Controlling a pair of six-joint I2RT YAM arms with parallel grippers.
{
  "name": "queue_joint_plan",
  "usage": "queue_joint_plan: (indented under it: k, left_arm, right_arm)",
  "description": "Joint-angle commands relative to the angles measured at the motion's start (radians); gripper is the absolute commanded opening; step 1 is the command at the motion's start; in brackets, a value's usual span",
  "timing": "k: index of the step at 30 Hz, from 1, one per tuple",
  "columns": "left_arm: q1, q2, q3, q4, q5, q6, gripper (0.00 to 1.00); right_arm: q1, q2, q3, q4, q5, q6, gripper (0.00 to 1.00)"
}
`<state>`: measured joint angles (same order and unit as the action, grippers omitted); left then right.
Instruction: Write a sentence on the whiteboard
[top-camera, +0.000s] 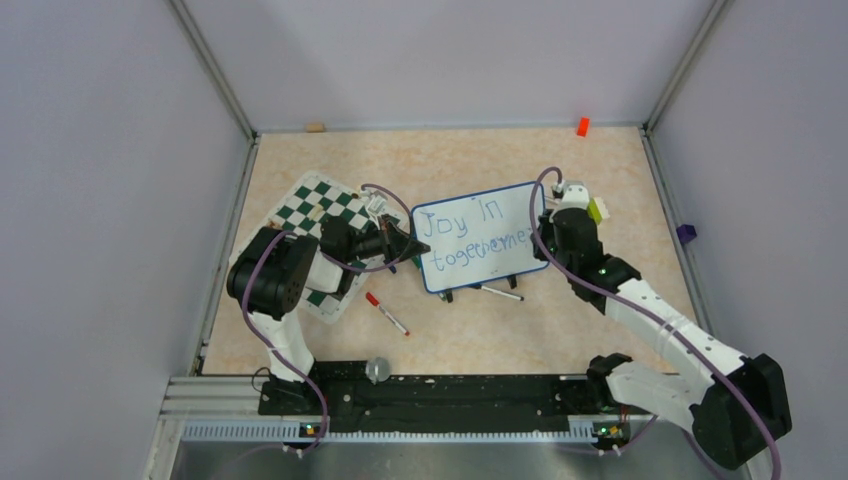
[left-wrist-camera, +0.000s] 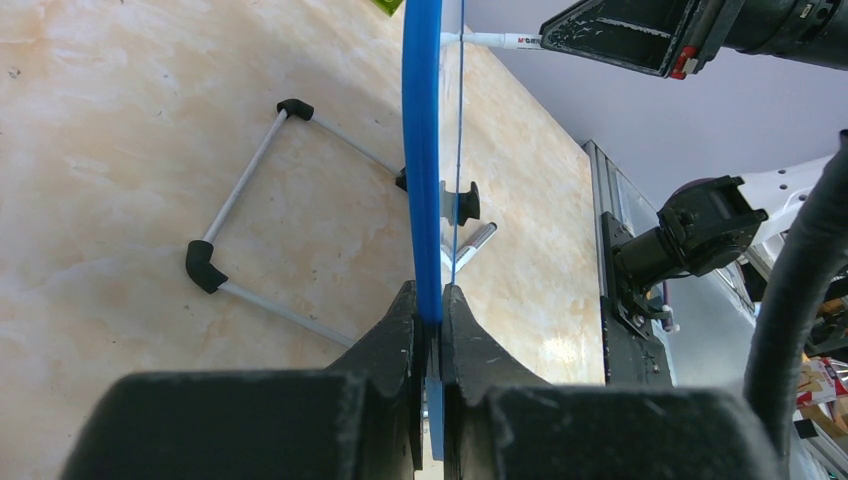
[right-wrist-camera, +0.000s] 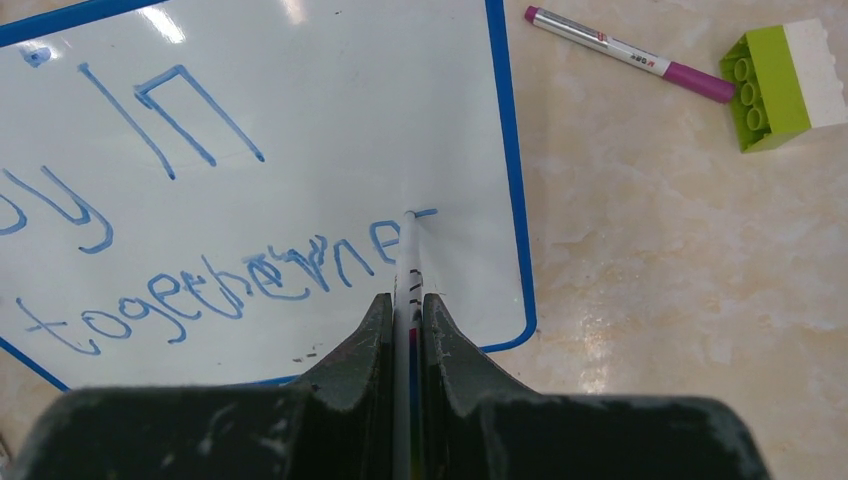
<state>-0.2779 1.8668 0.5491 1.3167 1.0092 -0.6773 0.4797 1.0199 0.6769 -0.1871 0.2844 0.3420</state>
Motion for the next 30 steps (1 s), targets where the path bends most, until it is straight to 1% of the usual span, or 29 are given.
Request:
queue_joint_plan:
  k: [1, 7, 15, 22, 30]
  left_arm:
    - [-0.011, 0.018, -0.025, -0.109, 0.064, 0.115, 0.00]
    - [-0.012, 0.018, -0.026, -0.111, 0.063, 0.115, 0.00]
    - [-0.012, 0.018, -0.026, -0.111, 0.063, 0.116, 0.00]
    - [-0.012, 0.019, -0.026, -0.112, 0.062, 0.118, 0.00]
    - [-0.012, 0.018, -0.026, -0.112, 0.062, 0.116, 0.00]
  right_arm:
    - [-0.010, -0.025, -0.007, 0.020, -0.032, 0.013, 0.00]
    - [-0.010, -0.044, -0.011, -0.028, 0.019, 0.010, 0.00]
    - [-0.010, -0.049, -0.016, -0.040, 0.001, 0.009, 0.00]
    - [-0.010, -0.061, -0.023, -0.049, 0.066, 0.026, 0.00]
    - [-0.010, -0.056, -0.039, -0.057, 0.038, 0.032, 0.00]
